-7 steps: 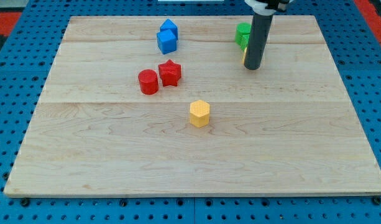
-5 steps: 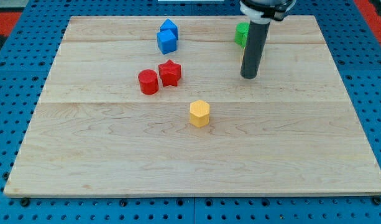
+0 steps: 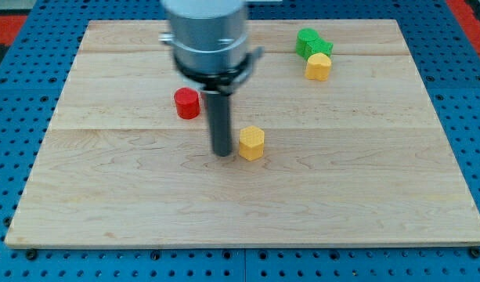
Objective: Move the yellow hexagon closer to the yellow heart
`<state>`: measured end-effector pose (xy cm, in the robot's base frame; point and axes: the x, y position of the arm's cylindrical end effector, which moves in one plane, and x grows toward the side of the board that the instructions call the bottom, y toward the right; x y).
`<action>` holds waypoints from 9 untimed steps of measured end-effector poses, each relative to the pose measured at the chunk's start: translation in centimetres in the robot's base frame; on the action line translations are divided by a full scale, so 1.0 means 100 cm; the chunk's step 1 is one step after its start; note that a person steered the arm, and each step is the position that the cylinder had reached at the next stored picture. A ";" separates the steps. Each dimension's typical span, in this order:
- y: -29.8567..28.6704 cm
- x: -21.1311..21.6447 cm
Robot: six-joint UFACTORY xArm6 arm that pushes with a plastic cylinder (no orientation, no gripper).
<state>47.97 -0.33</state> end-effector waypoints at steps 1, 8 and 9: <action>0.060 -0.023; 0.111 -0.035; 0.116 -0.057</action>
